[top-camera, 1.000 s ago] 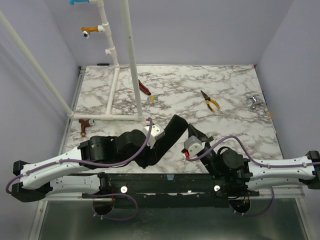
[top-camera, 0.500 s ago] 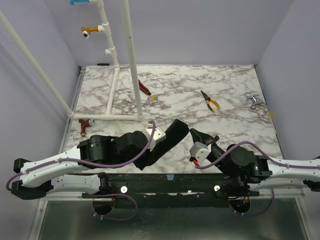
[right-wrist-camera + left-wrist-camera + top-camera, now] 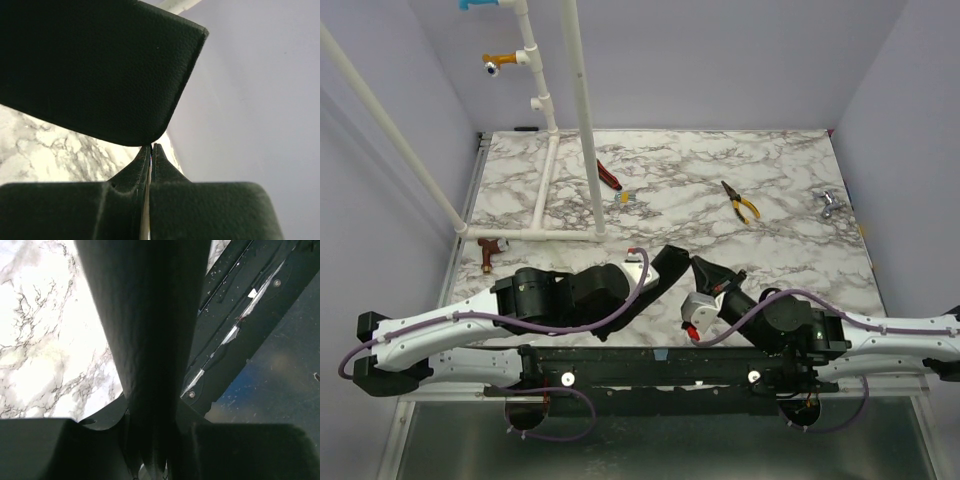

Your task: Sort the hair-cutting tools

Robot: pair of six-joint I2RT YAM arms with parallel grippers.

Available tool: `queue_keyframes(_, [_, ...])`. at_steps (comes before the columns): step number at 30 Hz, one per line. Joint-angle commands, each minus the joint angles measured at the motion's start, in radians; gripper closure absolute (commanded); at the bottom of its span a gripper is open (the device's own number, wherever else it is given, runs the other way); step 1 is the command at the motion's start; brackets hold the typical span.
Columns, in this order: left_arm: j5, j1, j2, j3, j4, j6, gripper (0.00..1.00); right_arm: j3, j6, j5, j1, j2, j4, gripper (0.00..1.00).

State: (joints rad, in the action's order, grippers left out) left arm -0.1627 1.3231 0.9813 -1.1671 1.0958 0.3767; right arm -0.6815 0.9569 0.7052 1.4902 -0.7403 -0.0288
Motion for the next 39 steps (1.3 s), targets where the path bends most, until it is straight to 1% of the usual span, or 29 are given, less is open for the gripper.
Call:
queue_keyframes(1, [0.063, 0.001, 0.030, 0.014, 0.108, -0.055, 1.00, -0.043, 0.142, 0.050, -0.009, 0.016, -0.238, 0.99])
queue_keyframes(4, [0.062, 0.002, 0.043, 0.014, 0.105, -0.072, 1.00, -0.044, 0.148, 0.028, -0.009, 0.024, -0.253, 0.99])
queue_keyframes(6, [0.050, 0.001, 0.040, 0.015, 0.102, -0.076, 1.00, -0.045, 0.115, 0.016, -0.009, 0.042, -0.247, 0.99])
queue_keyframes(8, [0.036, -0.001, 0.013, 0.019, 0.082, -0.069, 1.00, -0.059, 0.024, 0.008, -0.008, 0.060, -0.205, 0.99])
queue_keyframes(9, [0.036, -0.001, -0.009, 0.027, 0.064, -0.067, 1.00, -0.070, -0.041, -0.002, -0.008, 0.069, -0.139, 0.99])
queue_keyframes(10, [0.046, 0.000, -0.039, 0.037, 0.034, -0.066, 1.00, -0.070, -0.085, -0.008, -0.008, 0.077, -0.116, 0.99])
queue_keyframes(12, [0.086, 0.000, -0.084, 0.061, -0.015, -0.072, 1.00, -0.031, -0.125, -0.033, -0.009, 0.107, -0.121, 0.99])
queue_keyframes(14, [0.113, -0.002, -0.096, 0.086, -0.037, -0.079, 1.00, 0.006, -0.137, -0.068, -0.009, 0.125, -0.143, 0.99])
queue_keyframes(18, [0.138, -0.001, -0.035, 0.098, -0.020, -0.092, 1.00, 0.008, -0.138, -0.093, -0.008, 0.072, -0.182, 0.99])
queue_keyframes(25, [0.159, -0.001, 0.051, 0.092, -0.084, -0.120, 1.00, -0.029, -0.132, -0.164, -0.009, -0.012, -0.281, 0.99])
queue_keyframes(27, [0.146, -0.001, 0.071, 0.079, -0.095, -0.122, 1.00, -0.039, -0.138, -0.162, -0.008, -0.029, -0.277, 0.99])
queue_keyframes(29, [0.116, -0.009, 0.076, 0.074, -0.105, -0.113, 1.00, -0.040, -0.172, -0.116, -0.008, -0.027, -0.270, 0.98])
queue_keyframes(30, [0.105, -0.024, 0.070, 0.075, -0.114, -0.103, 1.00, -0.044, -0.207, -0.076, -0.008, -0.021, -0.250, 0.79])
queue_keyframes(32, [0.075, -0.070, 0.042, 0.084, -0.140, -0.077, 1.00, -0.057, -0.307, 0.025, -0.008, 0.001, -0.188, 0.53])
queue_keyframes(33, [0.092, -0.106, 0.022, 0.099, -0.165, -0.070, 1.00, -0.059, -0.370, 0.062, -0.009, 0.018, -0.151, 0.32])
queue_keyframes(34, [0.121, -0.154, -0.005, 0.116, -0.209, -0.057, 1.00, -0.056, -0.417, 0.089, -0.008, 0.042, -0.130, 0.02])
queue_keyframes(35, [0.152, -0.197, -0.026, 0.141, -0.255, -0.045, 1.00, -0.051, -0.486, 0.103, -0.008, 0.066, -0.104, 0.00])
queue_keyframes(36, [0.209, -0.243, -0.046, 0.165, -0.319, -0.036, 1.00, -0.053, -0.560, 0.122, -0.008, 0.093, -0.075, 0.00])
queue_keyframes(37, [0.232, -0.283, -0.054, 0.188, -0.371, -0.023, 1.00, -0.050, -0.652, 0.150, -0.008, 0.108, -0.053, 0.00])
queue_keyframes(39, [0.297, -0.337, -0.052, 0.227, -0.511, 0.001, 1.00, -0.041, -0.822, 0.211, -0.008, 0.135, -0.017, 0.00])
